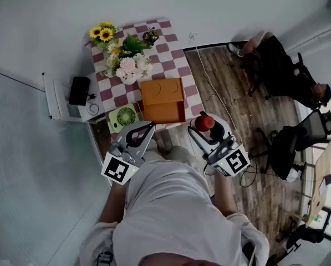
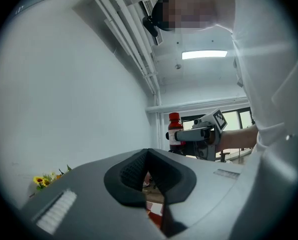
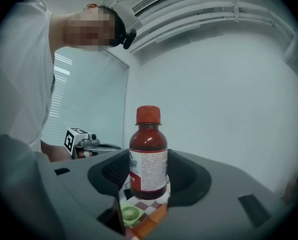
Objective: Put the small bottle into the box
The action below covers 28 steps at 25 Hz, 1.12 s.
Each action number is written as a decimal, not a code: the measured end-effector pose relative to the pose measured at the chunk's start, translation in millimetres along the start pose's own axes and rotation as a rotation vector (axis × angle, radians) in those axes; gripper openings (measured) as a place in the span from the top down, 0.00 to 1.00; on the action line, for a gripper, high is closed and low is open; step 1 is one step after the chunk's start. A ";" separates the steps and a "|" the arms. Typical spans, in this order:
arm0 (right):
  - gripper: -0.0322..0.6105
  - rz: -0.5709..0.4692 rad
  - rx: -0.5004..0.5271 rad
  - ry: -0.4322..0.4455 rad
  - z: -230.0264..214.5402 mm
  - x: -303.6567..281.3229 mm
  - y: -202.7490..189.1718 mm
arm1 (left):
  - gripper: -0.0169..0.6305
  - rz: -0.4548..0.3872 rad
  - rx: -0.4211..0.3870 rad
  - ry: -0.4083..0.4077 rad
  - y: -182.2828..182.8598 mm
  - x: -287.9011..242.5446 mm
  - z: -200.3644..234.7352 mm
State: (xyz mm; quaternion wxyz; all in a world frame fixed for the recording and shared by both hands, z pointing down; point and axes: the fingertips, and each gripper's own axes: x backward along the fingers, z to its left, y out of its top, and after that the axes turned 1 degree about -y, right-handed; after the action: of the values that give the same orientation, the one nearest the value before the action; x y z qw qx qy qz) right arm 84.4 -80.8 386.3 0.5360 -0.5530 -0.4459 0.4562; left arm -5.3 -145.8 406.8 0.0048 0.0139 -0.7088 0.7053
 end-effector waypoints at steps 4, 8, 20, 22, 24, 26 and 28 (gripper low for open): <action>0.61 0.004 0.015 0.016 -19.7 -23.9 4.4 | 0.98 0.021 -0.005 0.025 -2.8 -13.4 25.4; 0.61 0.011 0.055 0.040 -37.1 -39.2 1.0 | 0.98 0.017 -0.012 0.063 -2.8 -25.8 39.8; 0.61 0.202 0.116 0.169 -67.8 -69.7 -76.3 | 0.98 0.012 0.047 0.186 -22.4 -31.5 44.4; 0.61 0.251 0.135 0.200 -67.9 -76.5 -101.1 | 0.98 0.016 0.051 0.217 -23.9 -26.8 44.2; 0.61 0.306 0.151 0.236 -67.2 -84.8 -128.8 | 0.98 0.024 0.058 0.257 -26.7 -19.6 45.0; 0.61 0.366 0.164 0.276 -64.5 -93.3 -159.0 | 0.98 0.032 0.068 0.303 -29.8 -10.5 45.2; 0.61 0.425 0.181 0.320 -59.6 -100.2 -189.5 | 0.98 0.040 0.078 0.349 -32.0 -0.1 43.6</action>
State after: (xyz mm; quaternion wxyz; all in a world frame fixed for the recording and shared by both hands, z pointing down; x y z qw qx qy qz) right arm 123.4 -185.0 578.9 0.5391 -0.6488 -0.1870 0.5035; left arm -3.9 -189.6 438.5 0.1131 -0.1227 -0.6694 0.7239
